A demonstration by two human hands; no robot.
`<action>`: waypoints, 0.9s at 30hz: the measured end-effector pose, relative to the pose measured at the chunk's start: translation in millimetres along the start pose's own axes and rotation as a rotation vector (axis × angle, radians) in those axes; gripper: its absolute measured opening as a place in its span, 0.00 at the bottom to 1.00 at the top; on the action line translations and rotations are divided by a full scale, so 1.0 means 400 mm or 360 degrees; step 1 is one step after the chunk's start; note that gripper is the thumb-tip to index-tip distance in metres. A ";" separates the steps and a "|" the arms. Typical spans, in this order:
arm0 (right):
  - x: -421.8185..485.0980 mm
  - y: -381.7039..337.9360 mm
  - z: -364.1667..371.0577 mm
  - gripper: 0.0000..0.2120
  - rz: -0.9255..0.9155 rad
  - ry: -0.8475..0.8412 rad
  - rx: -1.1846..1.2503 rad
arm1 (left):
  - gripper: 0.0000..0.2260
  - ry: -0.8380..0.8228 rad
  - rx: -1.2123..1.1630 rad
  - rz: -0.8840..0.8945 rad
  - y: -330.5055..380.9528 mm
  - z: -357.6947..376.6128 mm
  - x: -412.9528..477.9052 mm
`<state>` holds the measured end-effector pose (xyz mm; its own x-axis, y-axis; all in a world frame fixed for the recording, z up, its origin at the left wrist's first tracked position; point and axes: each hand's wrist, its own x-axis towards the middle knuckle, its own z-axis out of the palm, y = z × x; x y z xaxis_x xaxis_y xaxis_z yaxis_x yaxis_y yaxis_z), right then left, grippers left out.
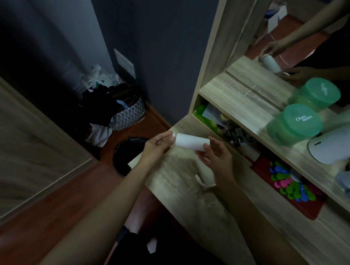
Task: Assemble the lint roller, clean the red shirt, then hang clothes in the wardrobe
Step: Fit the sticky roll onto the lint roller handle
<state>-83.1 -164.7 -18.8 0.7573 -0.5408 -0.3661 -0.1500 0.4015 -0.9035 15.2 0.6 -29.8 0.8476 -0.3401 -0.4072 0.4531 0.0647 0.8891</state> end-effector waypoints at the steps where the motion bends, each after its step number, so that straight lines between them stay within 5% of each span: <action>1: -0.001 0.002 0.001 0.14 0.0007 -0.0009 0.0006 | 0.13 -0.0014 0.0000 -0.0005 0.000 0.000 -0.002; 21: -0.006 0.018 0.008 0.15 0.0046 -0.0066 0.0071 | 0.13 -0.0012 0.0135 0.0124 -0.009 0.006 -0.016; 27: -0.002 0.027 -0.016 0.17 -0.0047 -0.0142 -0.0050 | 0.11 -0.0141 0.0014 -0.0095 0.022 0.003 -0.015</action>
<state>-89.5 -164.6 -29.4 0.8149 -0.4836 -0.3195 -0.1460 0.3622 -0.9206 13.8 2.2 -19.1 0.7913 -0.4249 -0.4397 0.4992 0.0337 0.8658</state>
